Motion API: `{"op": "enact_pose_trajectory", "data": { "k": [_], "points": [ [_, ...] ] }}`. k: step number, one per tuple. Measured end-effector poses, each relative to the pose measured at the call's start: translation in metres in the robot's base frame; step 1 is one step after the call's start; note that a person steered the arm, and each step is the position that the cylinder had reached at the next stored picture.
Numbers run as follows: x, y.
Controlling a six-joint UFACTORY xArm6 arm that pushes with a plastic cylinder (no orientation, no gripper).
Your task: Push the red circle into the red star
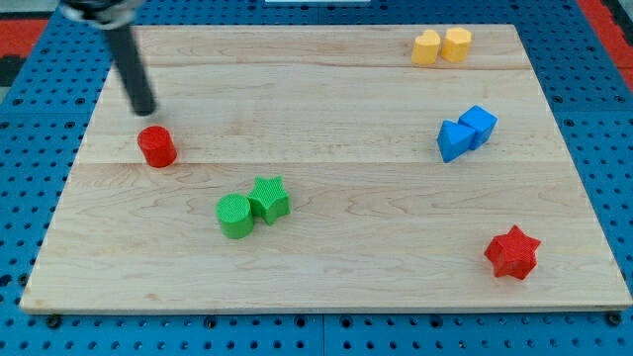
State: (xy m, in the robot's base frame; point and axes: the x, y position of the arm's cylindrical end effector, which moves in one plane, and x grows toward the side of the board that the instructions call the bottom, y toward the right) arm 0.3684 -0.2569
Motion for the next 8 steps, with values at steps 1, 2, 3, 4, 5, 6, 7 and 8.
{"op": "enact_pose_trajectory", "data": {
  "k": [1,2,3,4,5,6,7,8],
  "points": [
    [0.058,0.011],
    [0.053,0.07],
    [0.049,0.162],
    [0.043,0.177],
    [0.022,0.199],
    [0.081,0.277],
    [0.14,0.345],
    [0.16,0.376]
  ]
}}
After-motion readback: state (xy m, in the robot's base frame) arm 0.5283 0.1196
